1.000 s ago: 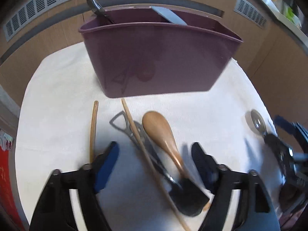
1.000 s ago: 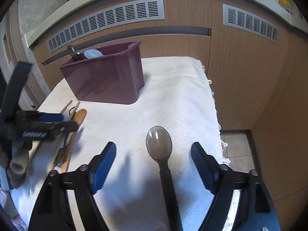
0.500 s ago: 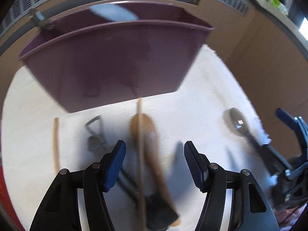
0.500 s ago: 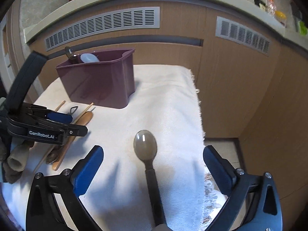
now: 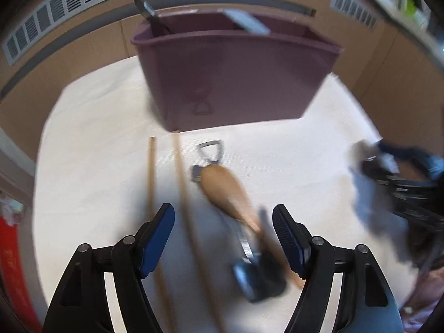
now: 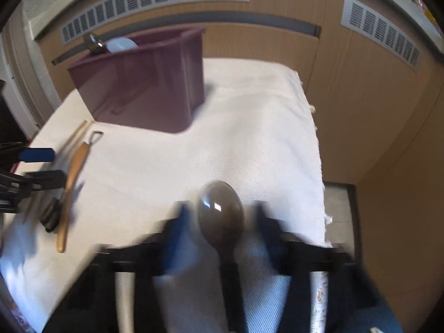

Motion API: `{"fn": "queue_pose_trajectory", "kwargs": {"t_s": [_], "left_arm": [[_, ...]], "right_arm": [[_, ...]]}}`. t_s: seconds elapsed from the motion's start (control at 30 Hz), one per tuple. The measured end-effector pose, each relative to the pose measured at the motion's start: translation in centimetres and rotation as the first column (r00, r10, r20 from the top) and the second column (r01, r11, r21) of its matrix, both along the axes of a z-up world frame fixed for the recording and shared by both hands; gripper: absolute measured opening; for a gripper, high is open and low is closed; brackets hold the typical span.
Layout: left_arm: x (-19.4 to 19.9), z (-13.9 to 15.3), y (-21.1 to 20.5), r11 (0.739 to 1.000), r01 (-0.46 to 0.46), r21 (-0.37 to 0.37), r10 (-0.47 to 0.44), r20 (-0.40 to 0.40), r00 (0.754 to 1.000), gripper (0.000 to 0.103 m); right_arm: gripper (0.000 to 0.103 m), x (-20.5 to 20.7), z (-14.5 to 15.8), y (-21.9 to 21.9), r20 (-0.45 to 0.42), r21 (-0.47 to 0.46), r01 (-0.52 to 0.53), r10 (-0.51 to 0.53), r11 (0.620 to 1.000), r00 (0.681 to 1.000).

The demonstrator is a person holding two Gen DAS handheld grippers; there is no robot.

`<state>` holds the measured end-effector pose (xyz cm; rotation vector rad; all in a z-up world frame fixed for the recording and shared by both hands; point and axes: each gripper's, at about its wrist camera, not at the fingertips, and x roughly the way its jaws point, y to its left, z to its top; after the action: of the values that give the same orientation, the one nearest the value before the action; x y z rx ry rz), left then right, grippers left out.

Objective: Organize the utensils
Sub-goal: 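Grasp the grey plastic spoon with the right gripper while the left grasps the wooden spoon, then lift both spoons over the maroon caddy and open both grippers to drop them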

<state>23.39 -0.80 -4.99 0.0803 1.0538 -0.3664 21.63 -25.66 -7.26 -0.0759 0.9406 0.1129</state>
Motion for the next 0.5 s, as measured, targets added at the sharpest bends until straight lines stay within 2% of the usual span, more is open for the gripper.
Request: {"fn": "queue_pose_trajectory", "kwargs": {"t_s": [0.07,0.23,0.27,0.3,0.37,0.43,0.5], "left_arm": [[0.0,0.6,-0.4,0.998,0.027,-0.059,-0.029,-0.028,0.999,0.073],[1.5,-0.5,-0.9,1.000,-0.018,-0.025,0.015,-0.088,0.996,0.073],[2.5,-0.8,-2.3,0.999,-0.031,-0.021,0.029,-0.099,0.995,0.073],[2.8,-1.1,-2.4,0.999,-0.037,-0.034,0.033,-0.112,0.993,0.073],[3.8,-1.8,-4.8,0.997,-0.004,-0.074,-0.006,-0.128,0.992,0.073],[3.5,-1.7,-6.3,0.992,0.075,-0.100,-0.087,-0.119,0.989,0.073],[3.2,-1.4,-7.4,0.989,0.114,-0.094,-0.123,-0.094,0.988,0.073]], "right_arm": [[0.031,-0.4,0.3,-0.3,0.002,0.036,0.000,0.000,0.999,1.000],[0.031,-2.4,1.1,-0.5,0.027,0.088,-0.012,0.010,0.996,1.000],[0.031,-2.7,1.1,-0.5,0.031,0.092,-0.013,0.010,0.996,0.999],[0.031,-3.0,1.1,-0.5,0.034,0.098,-0.016,0.013,0.995,0.999],[0.031,-3.3,1.1,-0.5,0.042,0.099,-0.019,0.015,0.995,0.999],[0.031,-3.5,0.9,-0.5,0.045,0.091,-0.016,0.012,0.996,0.999],[0.031,-3.6,0.7,-0.7,0.040,0.092,-0.009,0.005,0.996,0.999]]}}
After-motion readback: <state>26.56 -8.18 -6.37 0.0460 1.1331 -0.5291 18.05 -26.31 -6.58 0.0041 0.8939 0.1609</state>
